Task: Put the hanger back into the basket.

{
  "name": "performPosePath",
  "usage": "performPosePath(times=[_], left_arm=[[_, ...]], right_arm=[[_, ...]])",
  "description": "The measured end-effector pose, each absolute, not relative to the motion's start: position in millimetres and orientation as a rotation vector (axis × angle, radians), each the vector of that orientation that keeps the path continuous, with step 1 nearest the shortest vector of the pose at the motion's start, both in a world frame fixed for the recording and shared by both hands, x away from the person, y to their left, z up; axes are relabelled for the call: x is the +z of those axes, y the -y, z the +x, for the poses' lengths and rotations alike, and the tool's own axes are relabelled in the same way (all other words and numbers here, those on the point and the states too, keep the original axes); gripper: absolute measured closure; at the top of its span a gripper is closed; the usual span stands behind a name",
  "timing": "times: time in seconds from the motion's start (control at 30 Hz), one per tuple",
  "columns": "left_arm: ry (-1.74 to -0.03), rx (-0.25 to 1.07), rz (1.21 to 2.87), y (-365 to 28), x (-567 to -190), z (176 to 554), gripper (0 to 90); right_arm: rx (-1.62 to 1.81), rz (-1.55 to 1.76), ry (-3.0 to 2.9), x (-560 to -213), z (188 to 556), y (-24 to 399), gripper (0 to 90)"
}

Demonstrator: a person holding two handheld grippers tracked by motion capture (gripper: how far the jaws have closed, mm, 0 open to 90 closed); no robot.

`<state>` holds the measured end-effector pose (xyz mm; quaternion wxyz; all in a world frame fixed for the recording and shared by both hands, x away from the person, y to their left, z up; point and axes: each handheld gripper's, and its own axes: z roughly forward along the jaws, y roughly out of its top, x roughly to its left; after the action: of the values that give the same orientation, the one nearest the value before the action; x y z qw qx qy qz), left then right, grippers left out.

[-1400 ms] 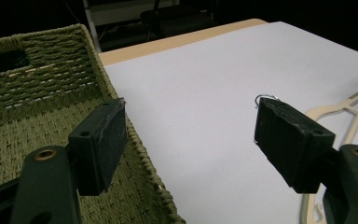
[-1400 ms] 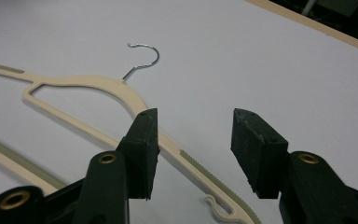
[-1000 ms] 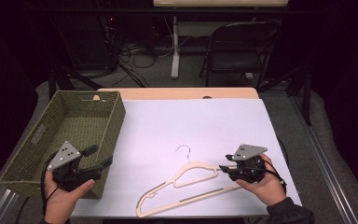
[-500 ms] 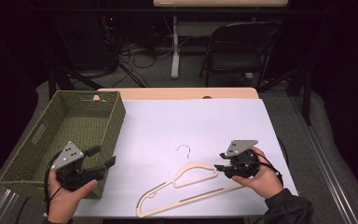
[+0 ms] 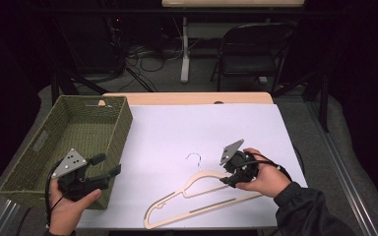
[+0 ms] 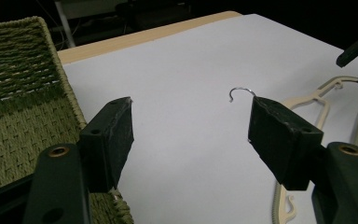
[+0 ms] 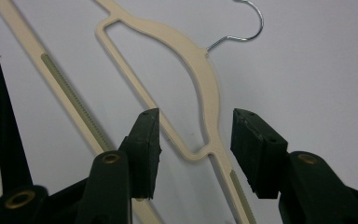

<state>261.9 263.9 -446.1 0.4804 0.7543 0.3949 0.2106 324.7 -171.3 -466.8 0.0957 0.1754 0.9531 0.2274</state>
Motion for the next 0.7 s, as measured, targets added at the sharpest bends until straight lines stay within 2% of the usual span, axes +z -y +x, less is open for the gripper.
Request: performPosePath(times=[0.4,0.7], left_arm=[[-0.969,0.514,1.843,-264,-446,263,30.5],[-0.971,0.508,1.850,-264,-448,263,30.0]], right_arm=[[0.513,0.496,-2.903,-471,337,156,51.0],[0.401,0.387,-2.957,-474,343,141,59.1]])
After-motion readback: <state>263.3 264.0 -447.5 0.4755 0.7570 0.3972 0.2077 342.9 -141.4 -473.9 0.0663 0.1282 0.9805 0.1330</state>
